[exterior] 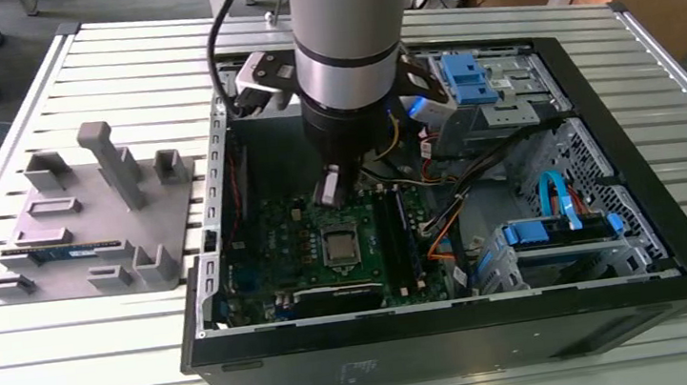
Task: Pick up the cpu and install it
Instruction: 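Install the first cpu locking lever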
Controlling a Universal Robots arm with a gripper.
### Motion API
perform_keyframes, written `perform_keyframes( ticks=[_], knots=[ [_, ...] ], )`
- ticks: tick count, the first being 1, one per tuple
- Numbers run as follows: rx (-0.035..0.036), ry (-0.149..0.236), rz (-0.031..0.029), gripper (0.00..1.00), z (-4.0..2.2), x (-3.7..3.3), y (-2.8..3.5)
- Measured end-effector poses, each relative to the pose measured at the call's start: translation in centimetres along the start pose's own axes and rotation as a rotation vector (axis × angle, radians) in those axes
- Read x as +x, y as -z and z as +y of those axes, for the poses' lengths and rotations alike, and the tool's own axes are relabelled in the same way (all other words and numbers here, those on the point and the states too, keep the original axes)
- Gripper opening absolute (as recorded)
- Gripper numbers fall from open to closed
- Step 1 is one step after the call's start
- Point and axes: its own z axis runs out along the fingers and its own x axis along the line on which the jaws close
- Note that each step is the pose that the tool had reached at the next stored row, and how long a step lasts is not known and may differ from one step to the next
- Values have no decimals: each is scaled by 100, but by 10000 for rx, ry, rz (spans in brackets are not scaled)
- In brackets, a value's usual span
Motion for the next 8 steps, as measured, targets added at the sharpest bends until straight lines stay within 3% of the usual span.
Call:
perform_keyframes(
  ticks=[5, 8],
  knots=[
    [-3, 0, -12, 11, -5, -6, 24],
    [-4, -1, -10, 11, -41, -24, 25]
  ],
)
